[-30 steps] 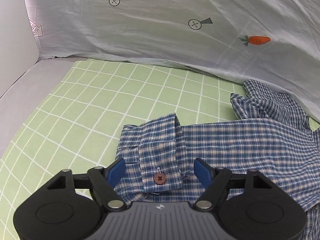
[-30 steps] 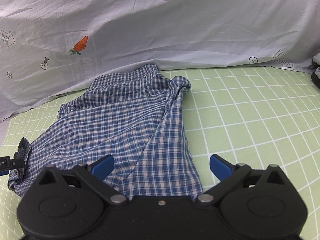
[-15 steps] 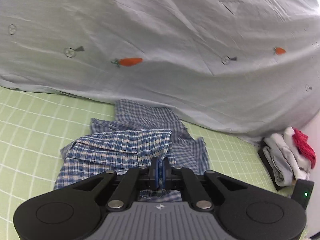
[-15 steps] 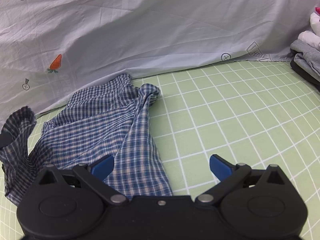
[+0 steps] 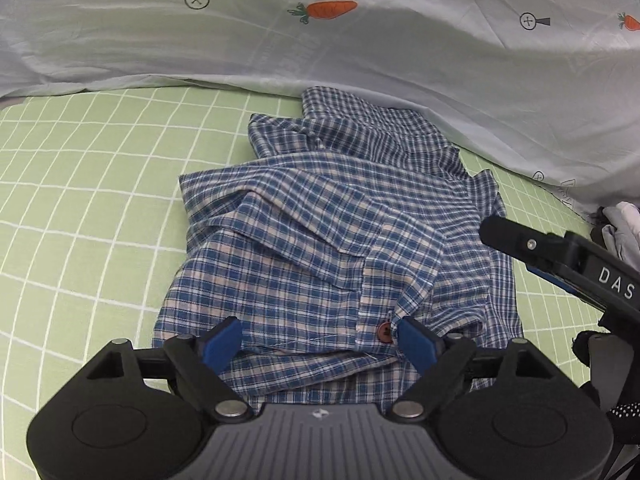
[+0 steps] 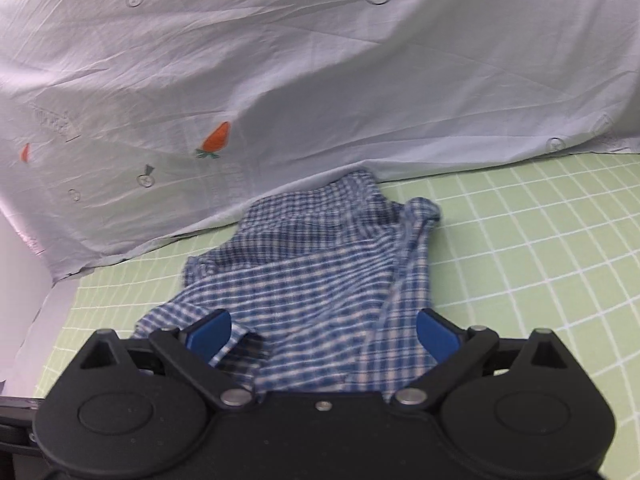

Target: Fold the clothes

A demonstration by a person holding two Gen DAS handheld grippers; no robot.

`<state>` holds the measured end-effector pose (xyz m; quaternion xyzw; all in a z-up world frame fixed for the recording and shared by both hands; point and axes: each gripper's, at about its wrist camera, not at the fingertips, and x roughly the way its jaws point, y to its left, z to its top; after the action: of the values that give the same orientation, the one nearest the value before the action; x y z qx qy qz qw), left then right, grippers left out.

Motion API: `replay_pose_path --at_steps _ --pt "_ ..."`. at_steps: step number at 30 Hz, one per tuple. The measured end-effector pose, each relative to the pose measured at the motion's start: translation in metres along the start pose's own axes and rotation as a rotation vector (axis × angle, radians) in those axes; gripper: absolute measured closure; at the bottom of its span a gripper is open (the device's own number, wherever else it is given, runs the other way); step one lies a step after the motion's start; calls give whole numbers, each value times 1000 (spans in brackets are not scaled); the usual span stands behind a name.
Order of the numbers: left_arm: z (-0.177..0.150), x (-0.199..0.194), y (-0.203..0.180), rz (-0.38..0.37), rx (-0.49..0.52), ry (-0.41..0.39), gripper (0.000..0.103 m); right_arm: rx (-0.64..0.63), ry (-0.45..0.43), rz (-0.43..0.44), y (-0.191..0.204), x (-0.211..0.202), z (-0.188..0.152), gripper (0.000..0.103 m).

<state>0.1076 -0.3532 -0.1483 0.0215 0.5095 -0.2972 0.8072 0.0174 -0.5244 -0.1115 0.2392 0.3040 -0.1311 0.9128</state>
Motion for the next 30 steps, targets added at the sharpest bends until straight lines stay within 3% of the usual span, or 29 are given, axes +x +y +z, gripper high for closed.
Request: replay_pose_path --at_steps 3,6,8,10,12,19,30 --pt "-4 -1 2 -3 -8 9 17 11 57 114 14 20 -1 15" --pt "-7 -2 2 -12 -10 17 17 43 107 158 18 31 -7 25" --pt "-8 -4 3 -20 -18 20 17 66 138 176 19 37 -11 47" --pt "-10 -8 5 -25 -33 17 17 83 149 179 18 35 -16 79" --pt "-13 -14 5 -29 -39 12 17 114 141 188 14 28 -19 98" --pt "-34 -47 4 -25 -27 -35 17 204 76 184 3 -22 -33 100" --pt "-106 -104 -3 -34 -49 -80 17 306 10 158 -7 -123 -88 100"
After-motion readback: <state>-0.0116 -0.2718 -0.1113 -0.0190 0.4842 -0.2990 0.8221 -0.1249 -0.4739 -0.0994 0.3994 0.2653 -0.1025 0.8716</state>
